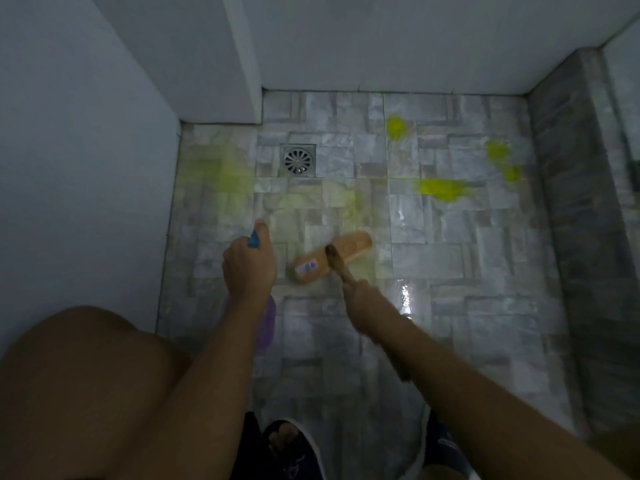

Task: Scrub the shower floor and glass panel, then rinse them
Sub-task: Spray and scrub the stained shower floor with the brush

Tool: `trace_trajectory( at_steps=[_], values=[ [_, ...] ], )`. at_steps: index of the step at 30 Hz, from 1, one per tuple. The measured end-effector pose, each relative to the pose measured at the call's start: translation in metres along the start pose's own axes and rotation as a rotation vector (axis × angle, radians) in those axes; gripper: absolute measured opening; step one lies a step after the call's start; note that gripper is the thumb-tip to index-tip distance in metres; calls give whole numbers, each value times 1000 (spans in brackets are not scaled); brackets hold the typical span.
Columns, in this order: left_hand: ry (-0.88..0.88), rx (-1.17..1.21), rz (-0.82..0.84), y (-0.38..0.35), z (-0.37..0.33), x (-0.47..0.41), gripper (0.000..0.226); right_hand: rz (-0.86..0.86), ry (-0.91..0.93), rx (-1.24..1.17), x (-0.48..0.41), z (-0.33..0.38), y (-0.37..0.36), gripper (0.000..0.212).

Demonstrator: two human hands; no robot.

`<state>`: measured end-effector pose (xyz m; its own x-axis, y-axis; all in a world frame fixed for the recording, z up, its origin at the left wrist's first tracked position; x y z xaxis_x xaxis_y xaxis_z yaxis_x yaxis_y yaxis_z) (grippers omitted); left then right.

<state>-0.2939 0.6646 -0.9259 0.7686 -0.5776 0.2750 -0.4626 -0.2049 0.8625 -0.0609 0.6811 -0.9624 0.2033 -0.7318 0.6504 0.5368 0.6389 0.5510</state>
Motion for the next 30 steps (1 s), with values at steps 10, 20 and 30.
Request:
trace_trajectory(
  at_steps=[10,20,30],
  values=[
    [12,26,16,-12,2,-5,76,83,-61,-49,-73,78,20,39],
    [-19,18,93,-39,-6,2,77,82,-194,20,0,-37,21,40],
    [43,-16,130,-43,1,3,77,55,-63,29,-97,83,60,39]
  ],
)
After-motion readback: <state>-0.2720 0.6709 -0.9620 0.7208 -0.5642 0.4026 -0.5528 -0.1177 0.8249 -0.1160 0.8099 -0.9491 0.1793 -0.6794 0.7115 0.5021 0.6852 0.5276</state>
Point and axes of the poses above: each hand's wrist, its own x-axis away from the middle knuckle, its own y-axis out of the back of the hand, z = x × y, the point moved 6 cm from there along -x, towards the middle knuckle, and after that the axes turned 13 degrees about -x, right-handed, at the moved point
